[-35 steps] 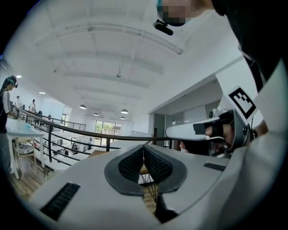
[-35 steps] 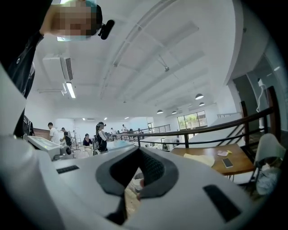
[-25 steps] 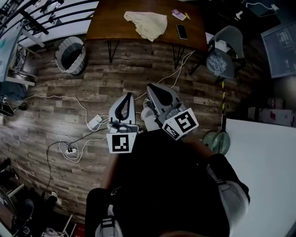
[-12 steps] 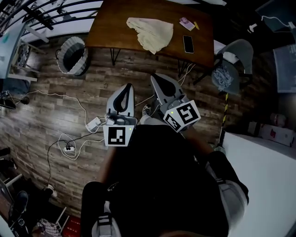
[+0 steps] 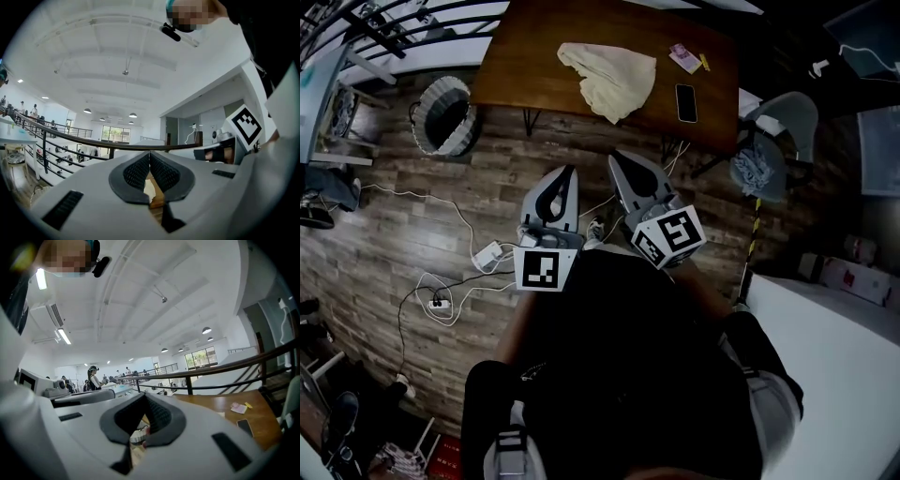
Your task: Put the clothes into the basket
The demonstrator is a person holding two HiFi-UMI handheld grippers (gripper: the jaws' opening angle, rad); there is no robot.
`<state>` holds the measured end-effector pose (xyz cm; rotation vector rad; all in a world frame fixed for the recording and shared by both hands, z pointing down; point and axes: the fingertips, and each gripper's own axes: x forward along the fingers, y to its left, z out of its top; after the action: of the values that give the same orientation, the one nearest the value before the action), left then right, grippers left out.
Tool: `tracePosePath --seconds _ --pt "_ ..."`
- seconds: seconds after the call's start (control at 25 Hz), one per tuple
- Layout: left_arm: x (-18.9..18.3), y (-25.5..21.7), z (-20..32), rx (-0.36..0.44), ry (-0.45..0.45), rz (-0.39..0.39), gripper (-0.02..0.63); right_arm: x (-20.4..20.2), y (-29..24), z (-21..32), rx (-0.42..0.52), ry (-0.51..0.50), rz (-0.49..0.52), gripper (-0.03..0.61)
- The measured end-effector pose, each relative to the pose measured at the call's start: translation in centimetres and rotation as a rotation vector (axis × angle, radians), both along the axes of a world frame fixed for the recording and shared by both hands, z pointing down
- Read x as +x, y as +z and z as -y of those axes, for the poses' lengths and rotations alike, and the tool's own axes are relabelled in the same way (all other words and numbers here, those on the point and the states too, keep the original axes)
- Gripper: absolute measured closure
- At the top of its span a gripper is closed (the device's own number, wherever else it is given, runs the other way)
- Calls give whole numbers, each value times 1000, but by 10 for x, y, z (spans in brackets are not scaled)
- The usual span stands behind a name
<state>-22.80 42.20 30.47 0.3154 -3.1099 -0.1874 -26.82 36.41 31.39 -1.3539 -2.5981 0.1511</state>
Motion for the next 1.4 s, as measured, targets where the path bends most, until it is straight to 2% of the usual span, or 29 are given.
tracePosePath --seconds 0.24,0.48,0.68,0.84,1.0,1.16,1.28,1.36,1.4 --pt "-54 14 -22 15 59 -6 600 -52 21 -21 50 61 -30 569" --pt "-132 26 -61 38 129 -28 600 -129 58 -48 156 129 -113 569" --pt "-192 22 -86 10 222 -9 600 -188 89 -65 230 186 -184 568" --pt "-224 10 -96 16 277 26 600 -226 120 -67 275 232 -259 563" --pt "-250 17 -102 44 311 5 599 -254 148 -63 318 292 -318 545" --pt "-269 22 -101 51 357 -18 599 -270 181 -59 371 327 -390 475" --pt "-280 20 -101 30 390 -15 599 -280 215 -55 437 330 -452 377" --pt "-286 20 -104 26 400 -19 599 -285 240 -53 498 318 -488 280" --pt "-288 20 -107 28 402 -26 598 -287 253 -52 530 309 -505 251"
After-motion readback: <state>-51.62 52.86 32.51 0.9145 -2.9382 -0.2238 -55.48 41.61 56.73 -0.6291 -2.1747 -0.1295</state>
